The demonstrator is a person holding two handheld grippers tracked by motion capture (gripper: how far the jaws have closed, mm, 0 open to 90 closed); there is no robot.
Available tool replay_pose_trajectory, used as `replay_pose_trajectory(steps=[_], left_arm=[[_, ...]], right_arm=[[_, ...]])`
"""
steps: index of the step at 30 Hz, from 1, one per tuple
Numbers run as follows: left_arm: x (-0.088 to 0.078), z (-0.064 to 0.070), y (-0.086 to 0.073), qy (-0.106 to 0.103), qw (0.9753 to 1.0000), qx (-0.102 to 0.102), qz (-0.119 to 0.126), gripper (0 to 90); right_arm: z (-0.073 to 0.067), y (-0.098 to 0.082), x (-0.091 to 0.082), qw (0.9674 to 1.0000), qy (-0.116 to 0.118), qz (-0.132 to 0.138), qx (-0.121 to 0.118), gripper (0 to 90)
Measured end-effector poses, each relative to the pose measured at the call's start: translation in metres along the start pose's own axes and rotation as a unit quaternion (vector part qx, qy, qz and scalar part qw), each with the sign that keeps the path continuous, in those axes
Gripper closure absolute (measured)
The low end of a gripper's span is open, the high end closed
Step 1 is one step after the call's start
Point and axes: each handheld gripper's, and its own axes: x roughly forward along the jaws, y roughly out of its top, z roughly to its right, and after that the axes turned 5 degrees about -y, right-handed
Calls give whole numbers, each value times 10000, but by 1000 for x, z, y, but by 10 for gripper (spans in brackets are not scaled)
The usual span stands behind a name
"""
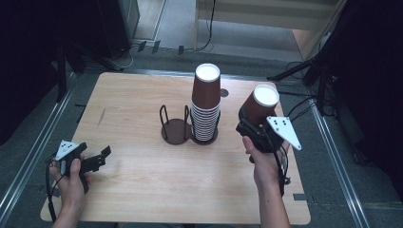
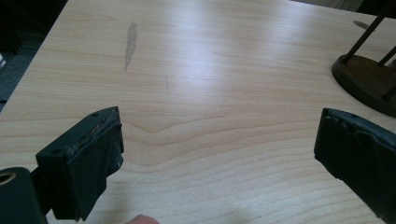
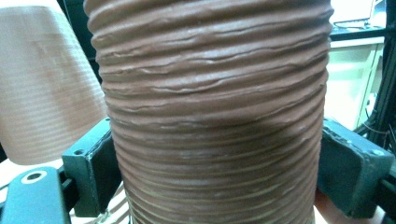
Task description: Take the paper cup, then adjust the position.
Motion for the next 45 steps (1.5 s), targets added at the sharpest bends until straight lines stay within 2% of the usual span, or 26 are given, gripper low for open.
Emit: replay_pose_trajectory(steps=[1, 2, 3, 5, 6, 10, 13, 14, 15, 18, 21, 23, 24, 27, 28, 31, 32, 34, 36, 37, 40, 42, 44, 45], left_arm=[[1, 2, 1, -12, 10000, 28, -9, 23], [2, 8, 5, -156, 9997, 160, -73, 23], [2, 8, 5, -156, 9997, 160, -73, 23], [-1, 15, 10, -283, 9993, 257, -40, 23], [-4, 21, 17, -445, 9985, 313, 30, 23], [-9, 31, 31, -678, 9965, 484, 113, 23], [-13, 36, 42, -851, 9951, 462, 180, 23], [-15, 43, 50, -1026, 9933, 459, 262, 23], [-15, 47, 54, -1111, 9921, 487, 317, 23], [-14, 62, 63, -1230, 9886, 752, 444, 23], [-12, 74, 70, -1367, 9858, 863, 448, 23], [-11, 80, 71, -1498, 9833, 945, 419, 23], [-11, 80, 71, -1498, 9833, 945, 419, 23], [-9, 90, 71, -1640, 9798, 1099, 327, 22], [-9, 96, 71, -1700, 9777, 1205, 273, 22], [-9, 102, 70, -1849, 9749, 1219, 231, 22], [-9, 102, 70, -1849, 9749, 1219, 231, 22], [-8, 105, 71, -2019, 9729, 1108, 214, 22], [-8, 107, 71, -2017, 9733, 1076, 218, 22], [-8, 110, 71, -1968, 9744, 1068, 196, 22], [-8, 115, 69, -2054, 9717, 1160, 108, 0], [-7, 117, 68, -2087, 9709, 1169, 80, 0], [-5, 124, 68, -2172, 9687, 1198, 32, 0], [-5, 124, 68, -2172, 9687, 1198, 32, 0]], right_arm=[[0, 0, 0, 10000, 0, 0, 0, 124], [2, -7, -4, 10000, -8, -58, -28, 123], [3, -11, -5, 9999, -36, -46, -105, 124], [4, -14, -7, 9999, -55, -62, -152, 124], [7, -21, -10, 9997, -78, -100, -213, 124], [10, -28, -14, 9997, -78, -150, -163, 124], [14, -35, -17, 9996, -53, -254, -100, 124], [14, -37, -18, 9996, -55, -285, -76, 124], [14, -39, -18, 9994, -45, -326, -54, 124], [11, -44, -17, 9992, -17, -387, -33, 123], [6, -48, -19, 9992, -2, -380, -125, 123], [3, -50, -20, 9993, 13, -351, -149, 122], [3, -50, -20, 9993, 13, -351, -149, 122], [1, -56, -21, 9991, 10, -384, -151, 120], [-2, -61, -20, 9988, -5, -450, -195, 120], [-5, -69, -19, 9981, -7, -547, -283, 119], [-5, -69, -19, 9981, -7, -547, -283, 119], [-9, -77, -20, 9973, 35, -614, -406, 120], [-9, -79, -20, 9969, 47, -639, -454, 120], [-10, -80, -21, 9967, 63, -671, -459, 119], [-8, -81, -22, 9968, 82, -602, -524, 120], [-8, -81, -22, 9965, 72, -605, -578, 120], [-10, -84, -24, 9957, 59, -641, -667, 120], [-12, -85, -24, 9953, 70, -652, -707, 121]])
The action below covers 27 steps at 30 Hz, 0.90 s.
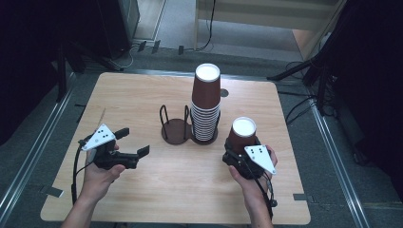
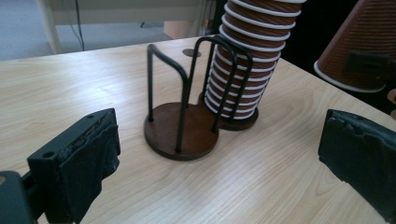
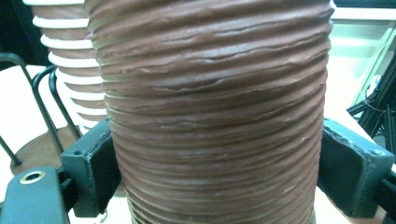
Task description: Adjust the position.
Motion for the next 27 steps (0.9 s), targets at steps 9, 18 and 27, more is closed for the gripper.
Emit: replay_pose_trajectory(steps=[9, 18, 27], left_arm=[[11, 25, 7, -297, 9994, 148, -110, 0], [24, 39, 7, -554, 9979, 243, -251, 0], [31, 46, 7, -697, 9964, 345, -324, 0]], right_arm=[[-21, -7, 1, 9983, 321, 34, -494, 123], [-36, -15, 3, 9944, 198, 106, -1033, 119], [-51, -19, 2, 9891, 213, 243, -1435, 118]])
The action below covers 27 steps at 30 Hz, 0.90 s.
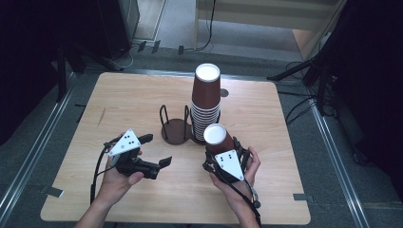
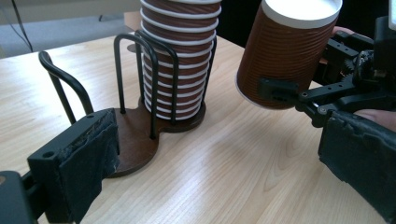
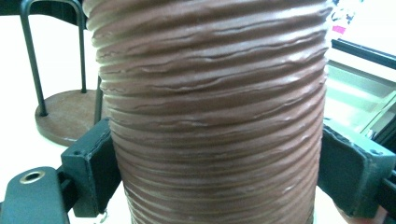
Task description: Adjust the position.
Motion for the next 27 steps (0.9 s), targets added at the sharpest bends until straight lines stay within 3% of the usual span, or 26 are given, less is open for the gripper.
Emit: replay_pose_trajectory(steps=[10, 13, 21, 27], left_arm=[[6, 4, 0, -87, 9999, 47, -66, 0], [6, 5, 0, -155, 9998, 68, -76, 0], [8, 9, 1, -306, 9993, 135, -153, 24], [11, 13, -1, -273, 9989, 269, -274, 42]], right_arm=[[-19, -5, -1, 9989, 181, -1, -422, 120], [-26, -7, 0, 9975, 203, 2, -673, 120], [-33, -9, -1, 9948, 296, 56, -970, 120], [-39, -10, -2, 9917, 370, 151, -1224, 120]])
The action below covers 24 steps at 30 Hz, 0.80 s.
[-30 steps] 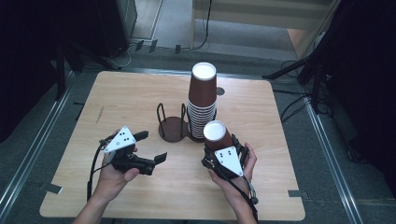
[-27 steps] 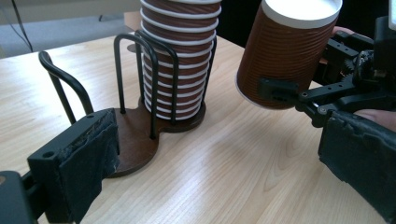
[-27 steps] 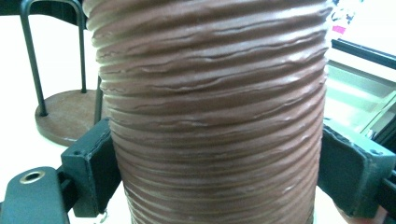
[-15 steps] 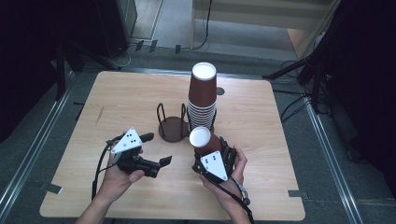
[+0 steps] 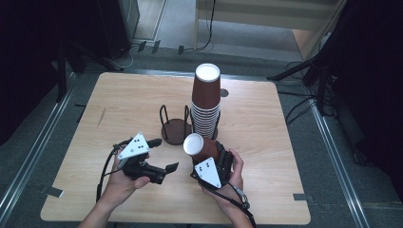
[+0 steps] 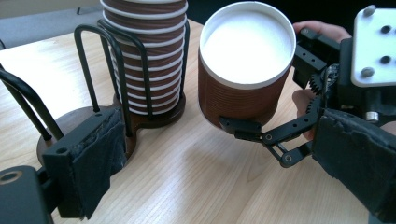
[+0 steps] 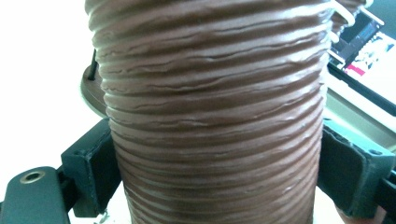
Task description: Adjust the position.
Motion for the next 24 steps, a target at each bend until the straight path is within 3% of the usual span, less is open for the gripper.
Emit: replay_pose_trajectory(steps=[10, 13, 24], left_arm=[[2, 1, -1, 58, 10000, 58, -28, 73], [5, 2, -2, 41, 9999, 99, -91, 77], [5, 6, -2, 11, 9996, 260, -98, 126]], right_arm=[[-10, 5, -4, 9995, 116, 215, -190, 120], [-15, 9, -6, 9984, 184, 365, -396, 120], [-25, 10, -9, 9964, 356, 450, -617, 119]])
